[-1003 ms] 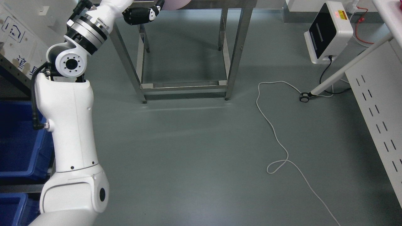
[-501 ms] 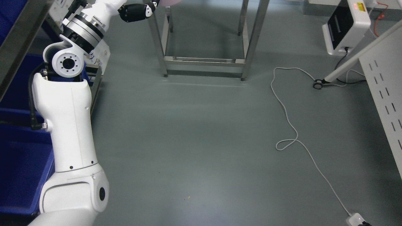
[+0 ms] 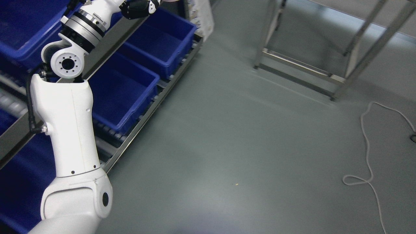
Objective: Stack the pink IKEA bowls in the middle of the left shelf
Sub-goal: 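Carry the stacked bowls in the left hand while turning toward the blue-bin shelf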
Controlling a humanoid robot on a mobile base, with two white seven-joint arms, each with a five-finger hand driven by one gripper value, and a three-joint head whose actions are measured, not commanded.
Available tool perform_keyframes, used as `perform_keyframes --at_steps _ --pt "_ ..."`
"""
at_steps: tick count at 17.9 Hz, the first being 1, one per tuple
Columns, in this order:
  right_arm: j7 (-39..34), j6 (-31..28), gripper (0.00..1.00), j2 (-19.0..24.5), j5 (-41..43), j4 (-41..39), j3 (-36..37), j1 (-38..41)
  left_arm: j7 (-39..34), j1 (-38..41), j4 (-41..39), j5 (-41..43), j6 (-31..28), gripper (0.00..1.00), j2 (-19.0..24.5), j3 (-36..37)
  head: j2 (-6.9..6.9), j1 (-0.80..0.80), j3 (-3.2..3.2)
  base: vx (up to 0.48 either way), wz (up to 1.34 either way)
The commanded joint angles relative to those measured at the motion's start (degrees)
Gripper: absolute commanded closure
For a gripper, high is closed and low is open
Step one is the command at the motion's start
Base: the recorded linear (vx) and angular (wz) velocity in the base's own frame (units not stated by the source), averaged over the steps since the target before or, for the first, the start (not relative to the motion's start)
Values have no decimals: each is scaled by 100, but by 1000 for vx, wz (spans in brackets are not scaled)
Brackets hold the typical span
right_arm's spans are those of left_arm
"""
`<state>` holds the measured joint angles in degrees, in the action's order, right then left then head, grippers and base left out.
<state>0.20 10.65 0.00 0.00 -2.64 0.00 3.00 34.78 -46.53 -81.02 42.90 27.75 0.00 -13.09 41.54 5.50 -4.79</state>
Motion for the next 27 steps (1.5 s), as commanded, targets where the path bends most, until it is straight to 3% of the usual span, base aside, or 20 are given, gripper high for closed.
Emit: perform_keyframes --at_steps 1,6,16,21,27 --pt "-38 -2 0 -100 -44 0 53 -1 -129 -163 -159 -9 3 89 100 -27 0 0 0 -238 1234" --pt "-38 -2 0 -100 -44 0 53 -1 -94 -691 -177 78 -312 90 100 253 0 0 0 -158 1268" --pt "-47 -2 0 -100 -44 0 53 -1 -68 -569 -89 412 -1016 90 131 377 0 0 0 1 631" --pt "-38 -2 0 -100 -44 0 53 -1 -41 -550 603 465 -1052 89 176 842 0 0 0 30 180" --pt "-38 -2 0 -100 -44 0 53 -1 -50 -682 1316 465 -1105 89 176 913 -1 0 0 1 7"
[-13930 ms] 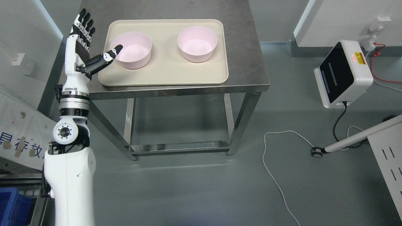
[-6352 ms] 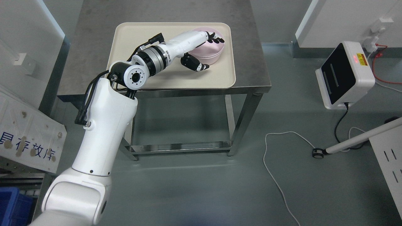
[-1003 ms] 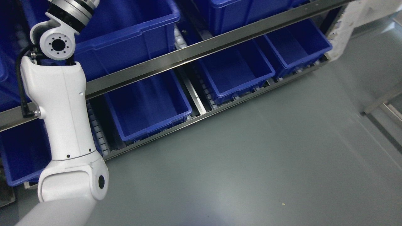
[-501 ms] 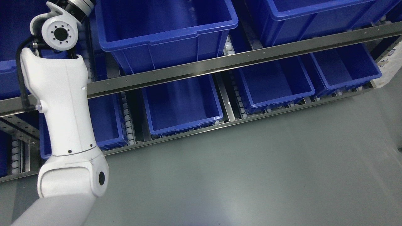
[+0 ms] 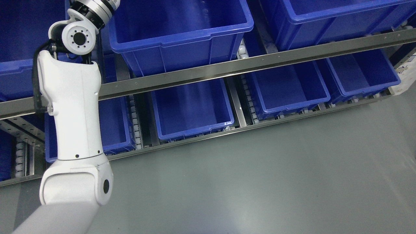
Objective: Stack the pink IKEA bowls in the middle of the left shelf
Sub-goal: 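Carry the stacked bowls in the left hand while turning toward the blue-bin shelf, then lower the stacked bowls into the middle blue bin with the left hand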
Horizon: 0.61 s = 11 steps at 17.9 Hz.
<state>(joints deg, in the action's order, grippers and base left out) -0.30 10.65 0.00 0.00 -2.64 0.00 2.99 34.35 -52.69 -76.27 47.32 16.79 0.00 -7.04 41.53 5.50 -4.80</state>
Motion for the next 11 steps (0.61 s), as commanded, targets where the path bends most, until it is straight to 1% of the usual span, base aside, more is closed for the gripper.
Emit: perform_keyframes --at_steps 1,6,11 --pt "12 -2 0 -100 -44 0 53 0 -7 -57 903 23 -9 89 184 317 0 0 0 -7 -62" --pt "12 -2 0 -100 -44 0 53 0 -34 -48 991 14 -1 88 184 230 0 0 0 -3 -12" --pt "12 -2 0 -100 -44 0 53 0 -60 -127 877 -13 8 89 264 -148 0 0 0 0 0"
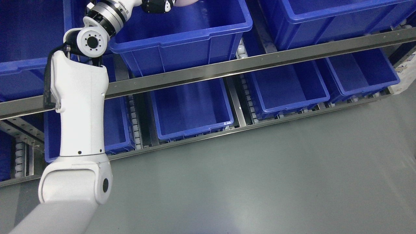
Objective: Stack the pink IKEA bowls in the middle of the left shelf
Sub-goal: 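Lower the stacked bowls into the middle blue bin with the left hand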
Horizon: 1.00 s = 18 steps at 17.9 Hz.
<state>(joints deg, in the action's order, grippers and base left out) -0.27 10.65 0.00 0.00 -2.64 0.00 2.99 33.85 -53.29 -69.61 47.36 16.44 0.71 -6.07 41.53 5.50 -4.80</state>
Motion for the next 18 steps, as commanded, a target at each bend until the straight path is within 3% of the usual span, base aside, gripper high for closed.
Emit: perform_keyframes --at_steps 1,18 --pt "9 -2 0 -100 -44 0 61 0 -10 -85 203 -17 43 89 193 -254 0 0 0 0 0" --pt "9 -2 0 -100 -44 0 53 0 -10 -322 211 -34 43 89 157 -245 -1 0 0 0 10"
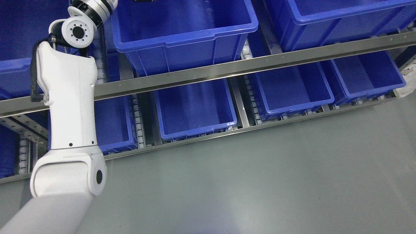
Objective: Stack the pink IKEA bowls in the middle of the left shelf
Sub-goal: 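Lower the stacked bowls into the middle blue bin with the left hand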
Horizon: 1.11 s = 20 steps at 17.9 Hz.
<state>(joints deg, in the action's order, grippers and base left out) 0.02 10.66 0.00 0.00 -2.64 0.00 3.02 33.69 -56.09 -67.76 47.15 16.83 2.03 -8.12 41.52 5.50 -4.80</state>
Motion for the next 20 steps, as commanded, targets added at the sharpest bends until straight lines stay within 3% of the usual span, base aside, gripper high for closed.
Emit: perform_keyframes --at_steps 1,12,20 --pt "-19 -2 0 -100 -44 0 62 -3 15 -43 26 -13 -4 89 26 -40 0 0 0 42 147" --pt "-19 -2 0 -100 -44 0 53 -3 77 45 26 -22 13 88 -18 293 0 0 0 82 133" --pt "-19 -2 0 -100 -44 0 62 -3 595 449 61 4 5 88 8 486 0 0 0 41 18"
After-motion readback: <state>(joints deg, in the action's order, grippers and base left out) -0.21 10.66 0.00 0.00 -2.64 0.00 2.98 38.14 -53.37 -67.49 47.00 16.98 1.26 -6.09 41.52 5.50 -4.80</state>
